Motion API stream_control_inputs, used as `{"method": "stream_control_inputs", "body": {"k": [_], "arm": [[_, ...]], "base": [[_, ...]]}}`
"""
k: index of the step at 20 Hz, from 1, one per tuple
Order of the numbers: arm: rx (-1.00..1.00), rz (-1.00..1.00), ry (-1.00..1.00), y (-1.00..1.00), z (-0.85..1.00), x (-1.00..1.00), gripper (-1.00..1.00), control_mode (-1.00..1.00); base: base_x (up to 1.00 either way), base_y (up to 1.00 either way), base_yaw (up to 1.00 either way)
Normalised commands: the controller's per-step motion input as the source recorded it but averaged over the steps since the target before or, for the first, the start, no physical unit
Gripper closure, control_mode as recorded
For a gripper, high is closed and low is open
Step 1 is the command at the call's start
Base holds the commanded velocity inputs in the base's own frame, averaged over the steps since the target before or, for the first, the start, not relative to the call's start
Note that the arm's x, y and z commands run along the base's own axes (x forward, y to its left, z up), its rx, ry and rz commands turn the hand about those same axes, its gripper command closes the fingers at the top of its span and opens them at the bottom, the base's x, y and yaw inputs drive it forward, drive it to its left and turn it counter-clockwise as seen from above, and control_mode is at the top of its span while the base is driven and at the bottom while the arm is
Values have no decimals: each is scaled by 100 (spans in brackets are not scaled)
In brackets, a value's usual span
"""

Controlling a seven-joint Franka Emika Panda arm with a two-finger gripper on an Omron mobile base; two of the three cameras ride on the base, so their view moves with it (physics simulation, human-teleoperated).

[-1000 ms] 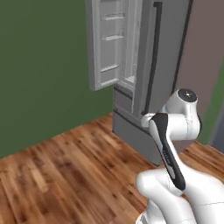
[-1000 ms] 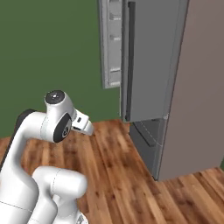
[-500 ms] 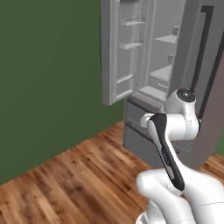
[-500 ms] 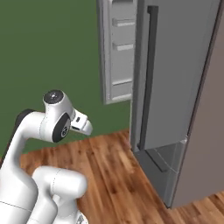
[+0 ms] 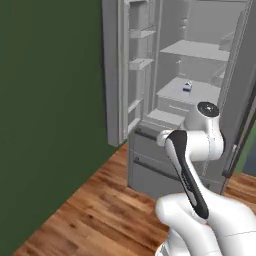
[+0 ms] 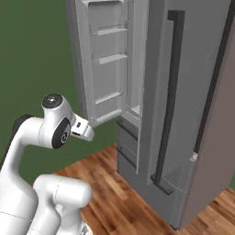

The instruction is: Take a sugar cube from the saucer and place it inside the coffee. Then, grab milk from the fridge and place it next to the coffee on the counter to sweeten the coffee.

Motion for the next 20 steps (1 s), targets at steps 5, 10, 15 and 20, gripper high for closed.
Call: {"method": "stream_control_inputs", "body": {"k": [5, 10, 15, 20], "arm": [[0, 0, 0, 0, 0, 0, -100, 100], [0, 0, 0, 0, 0, 0, -100, 100], [0, 0, 0, 0, 0, 0, -100, 100], [0, 0, 0, 0, 0, 0, -100, 100]], "base": [[100, 37, -51], [79, 9, -56], [47, 1, -53], [33, 37, -36]]}}
